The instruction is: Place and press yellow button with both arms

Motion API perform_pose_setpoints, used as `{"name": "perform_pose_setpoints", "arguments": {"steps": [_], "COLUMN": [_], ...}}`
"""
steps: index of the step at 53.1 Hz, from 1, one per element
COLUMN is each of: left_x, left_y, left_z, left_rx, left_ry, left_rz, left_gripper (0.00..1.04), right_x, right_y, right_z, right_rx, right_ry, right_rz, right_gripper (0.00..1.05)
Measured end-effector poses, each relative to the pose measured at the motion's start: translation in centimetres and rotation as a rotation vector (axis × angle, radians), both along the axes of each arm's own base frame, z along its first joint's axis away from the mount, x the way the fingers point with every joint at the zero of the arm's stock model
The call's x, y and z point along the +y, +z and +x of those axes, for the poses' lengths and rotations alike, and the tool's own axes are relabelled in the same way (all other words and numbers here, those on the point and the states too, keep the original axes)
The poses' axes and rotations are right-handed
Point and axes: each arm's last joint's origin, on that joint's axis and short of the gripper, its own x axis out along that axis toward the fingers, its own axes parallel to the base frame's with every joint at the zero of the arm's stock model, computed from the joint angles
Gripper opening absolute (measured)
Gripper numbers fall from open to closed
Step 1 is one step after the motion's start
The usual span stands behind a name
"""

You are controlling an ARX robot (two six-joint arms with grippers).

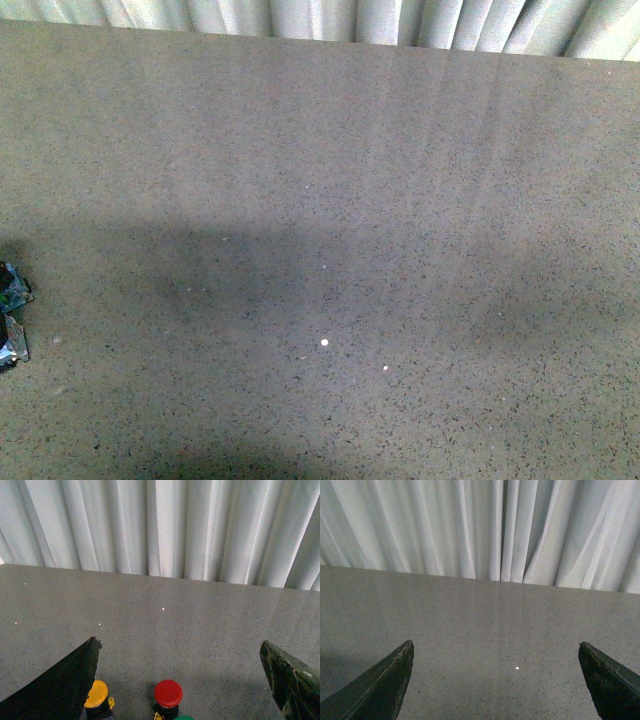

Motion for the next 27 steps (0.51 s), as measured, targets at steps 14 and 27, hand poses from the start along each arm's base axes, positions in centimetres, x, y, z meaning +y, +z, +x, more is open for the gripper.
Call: {"name": "perform_pose_setpoints", "arguments": {"steps": [14, 27], "left_x": [0.0, 0.0], "left_y": [0.0, 0.0], "left_z": [0.0, 0.0], "left_rx": [0.0, 0.0], "left_ry": [0.0, 0.0], "left_rz": [0.0, 0.0], "left_gripper": [0.96, 0.96], "right_x": [0.0, 0.0], "right_y": [0.0, 0.0], "right_z": [0.0, 0.0], "right_rx": [0.0, 0.0], "right_ry": [0.0, 0.0], "right_rz": [0.0, 0.0], "right_gripper": [0.96, 0.96]}}
